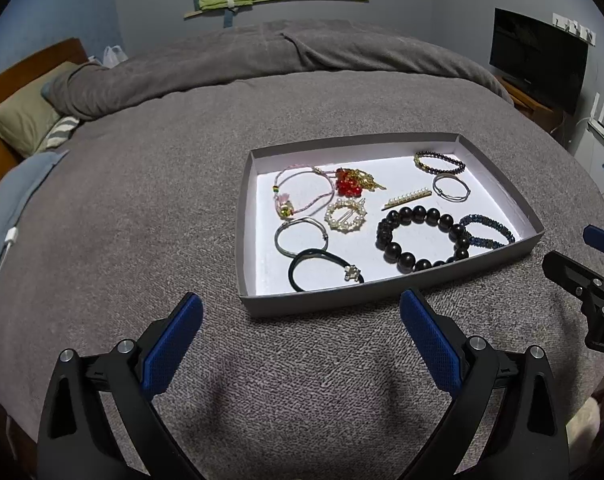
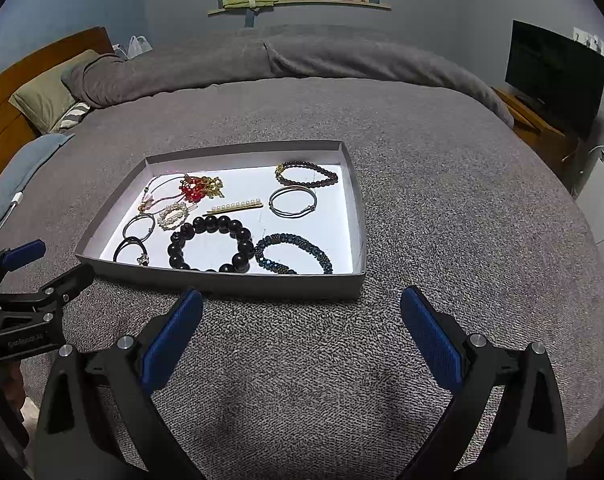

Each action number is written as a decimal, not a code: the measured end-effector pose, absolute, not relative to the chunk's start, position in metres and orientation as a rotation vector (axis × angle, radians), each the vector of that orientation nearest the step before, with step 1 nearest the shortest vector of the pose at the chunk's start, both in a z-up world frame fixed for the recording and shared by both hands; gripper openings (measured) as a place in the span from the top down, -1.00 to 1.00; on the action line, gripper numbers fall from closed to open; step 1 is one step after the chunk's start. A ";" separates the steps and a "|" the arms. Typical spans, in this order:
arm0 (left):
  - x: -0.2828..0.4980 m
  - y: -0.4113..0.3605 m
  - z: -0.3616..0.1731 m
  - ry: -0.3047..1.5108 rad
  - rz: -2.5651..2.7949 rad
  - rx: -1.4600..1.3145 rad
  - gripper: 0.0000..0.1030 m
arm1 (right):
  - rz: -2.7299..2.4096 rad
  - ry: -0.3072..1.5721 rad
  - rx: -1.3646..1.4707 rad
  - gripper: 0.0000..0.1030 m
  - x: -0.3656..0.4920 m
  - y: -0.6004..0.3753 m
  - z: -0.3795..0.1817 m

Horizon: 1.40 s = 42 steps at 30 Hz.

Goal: Organize jewelry

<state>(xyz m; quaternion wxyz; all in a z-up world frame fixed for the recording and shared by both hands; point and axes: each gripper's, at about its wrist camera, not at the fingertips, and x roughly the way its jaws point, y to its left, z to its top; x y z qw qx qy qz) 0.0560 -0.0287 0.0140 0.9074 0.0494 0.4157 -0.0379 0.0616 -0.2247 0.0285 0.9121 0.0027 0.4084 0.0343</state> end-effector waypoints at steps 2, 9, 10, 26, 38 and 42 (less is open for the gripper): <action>0.056 -0.028 0.014 0.860 -0.078 0.102 -0.90 | 0.071 0.843 0.004 -0.89 0.062 -0.225 0.028; 0.057 -0.029 0.014 0.861 -0.081 0.101 -0.90 | 0.072 0.844 0.005 -0.89 0.062 -0.224 0.028; 0.057 -0.029 0.014 0.861 -0.081 0.100 -0.90 | 0.070 0.844 0.004 -0.89 0.062 -0.224 0.028; 0.056 -0.030 0.013 0.863 -0.085 0.098 -0.90 | 0.071 0.845 0.002 -0.90 0.062 -0.224 0.027; 0.056 -0.030 0.013 0.863 -0.086 0.099 -0.90 | 0.071 0.846 0.006 -0.90 0.062 -0.225 0.027; 0.056 -0.030 0.013 0.863 -0.085 0.100 -0.90 | 0.069 0.847 0.004 -0.90 0.061 -0.225 0.028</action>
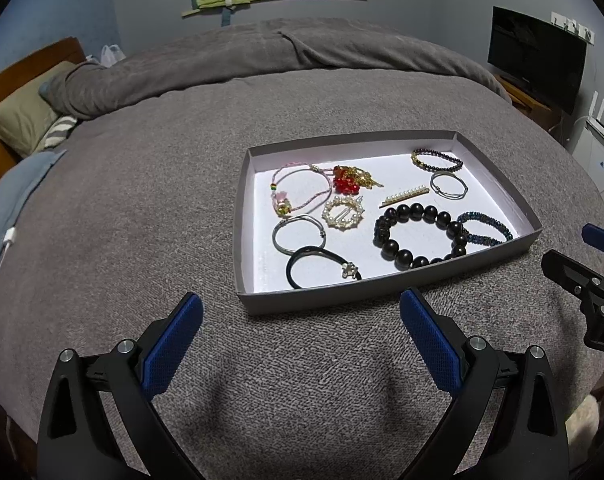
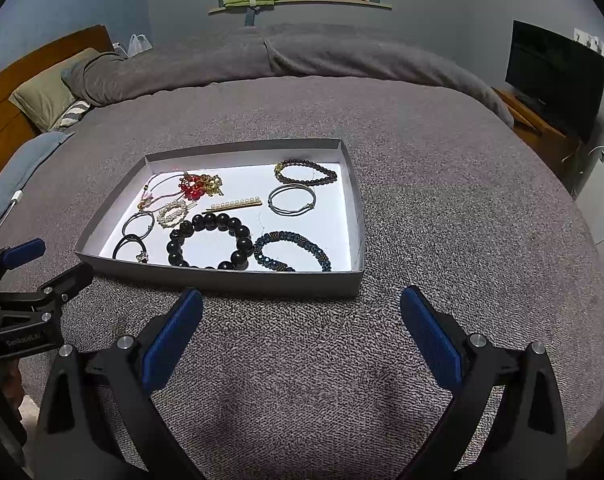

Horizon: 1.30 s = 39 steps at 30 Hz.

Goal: Organize jewelry

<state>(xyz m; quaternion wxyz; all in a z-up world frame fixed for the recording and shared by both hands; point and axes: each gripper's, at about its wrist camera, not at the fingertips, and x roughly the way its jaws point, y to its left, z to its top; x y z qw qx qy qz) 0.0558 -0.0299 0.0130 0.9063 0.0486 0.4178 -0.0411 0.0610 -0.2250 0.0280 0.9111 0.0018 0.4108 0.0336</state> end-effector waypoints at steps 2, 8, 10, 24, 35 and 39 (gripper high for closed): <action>0.056 -0.030 0.013 0.863 -0.085 0.100 -0.90 | 0.069 0.847 0.003 -0.90 0.061 -0.225 0.028; 0.055 -0.030 0.013 0.863 -0.086 0.103 -0.90 | 0.068 0.846 0.002 -0.90 0.061 -0.225 0.028; 0.055 -0.030 0.013 0.862 -0.087 0.103 -0.90 | 0.068 0.846 0.001 -0.90 0.061 -0.225 0.028; 0.056 -0.029 0.013 0.862 -0.085 0.104 -0.90 | 0.064 0.844 -0.002 -0.90 0.061 -0.227 0.027; 0.055 -0.029 0.013 0.860 -0.087 0.103 -0.90 | 0.063 0.846 -0.001 -0.90 0.061 -0.227 0.026; 0.055 -0.028 0.014 0.844 -0.084 0.105 -0.90 | 0.064 0.846 0.000 -0.90 0.061 -0.227 0.026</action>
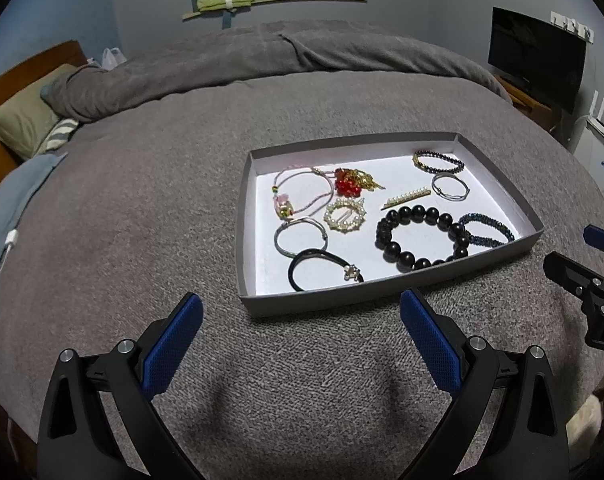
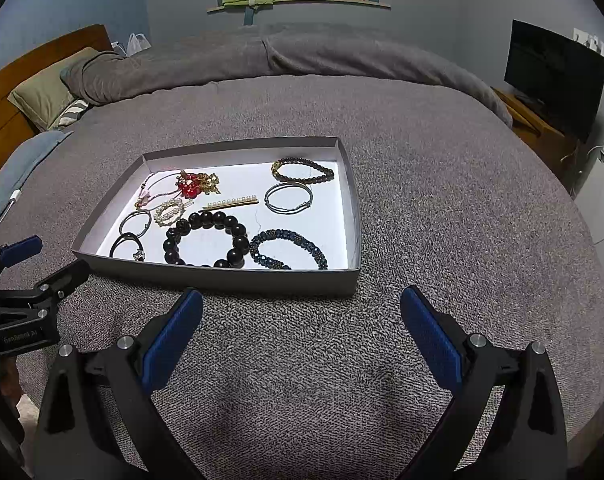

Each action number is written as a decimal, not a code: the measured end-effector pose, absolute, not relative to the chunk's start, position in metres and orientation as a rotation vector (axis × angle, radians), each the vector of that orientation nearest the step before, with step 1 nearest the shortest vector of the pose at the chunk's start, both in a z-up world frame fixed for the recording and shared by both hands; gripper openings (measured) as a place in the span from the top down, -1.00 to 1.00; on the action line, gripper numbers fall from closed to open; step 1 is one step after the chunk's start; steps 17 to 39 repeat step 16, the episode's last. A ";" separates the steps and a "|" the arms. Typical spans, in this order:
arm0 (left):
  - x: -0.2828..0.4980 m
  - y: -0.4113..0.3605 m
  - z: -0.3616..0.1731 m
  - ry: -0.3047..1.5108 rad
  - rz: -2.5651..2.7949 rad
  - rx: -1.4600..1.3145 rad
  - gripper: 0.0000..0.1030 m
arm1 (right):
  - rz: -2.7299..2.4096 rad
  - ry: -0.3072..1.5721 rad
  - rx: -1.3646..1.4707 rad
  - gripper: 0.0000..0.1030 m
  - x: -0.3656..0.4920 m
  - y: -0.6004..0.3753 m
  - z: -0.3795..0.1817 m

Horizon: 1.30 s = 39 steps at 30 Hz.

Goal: Organize jewelry

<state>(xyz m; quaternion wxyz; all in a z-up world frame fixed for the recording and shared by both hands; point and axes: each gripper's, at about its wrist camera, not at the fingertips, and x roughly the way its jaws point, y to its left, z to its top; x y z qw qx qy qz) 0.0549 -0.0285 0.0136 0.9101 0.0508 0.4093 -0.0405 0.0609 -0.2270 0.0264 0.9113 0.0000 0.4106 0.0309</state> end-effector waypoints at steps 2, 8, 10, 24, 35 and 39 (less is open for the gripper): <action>0.055 -0.029 0.015 0.826 -0.085 0.113 -0.90 | 0.063 0.847 0.000 -0.90 0.061 -0.227 0.025; 0.054 -0.030 0.018 0.797 -0.100 0.121 -0.90 | 0.063 0.850 0.002 -0.90 0.061 -0.227 0.024; 0.055 -0.029 0.018 0.801 -0.096 0.120 -0.90 | 0.064 0.852 0.003 -0.90 0.061 -0.227 0.024; 0.057 -0.030 0.014 0.815 -0.094 0.141 -0.90 | 0.062 0.853 0.002 -0.90 0.061 -0.228 0.022; 0.057 -0.030 0.014 0.815 -0.094 0.141 -0.90 | 0.062 0.853 0.002 -0.90 0.061 -0.228 0.022; 0.057 -0.030 0.014 0.815 -0.094 0.141 -0.90 | 0.062 0.853 0.002 -0.90 0.061 -0.228 0.022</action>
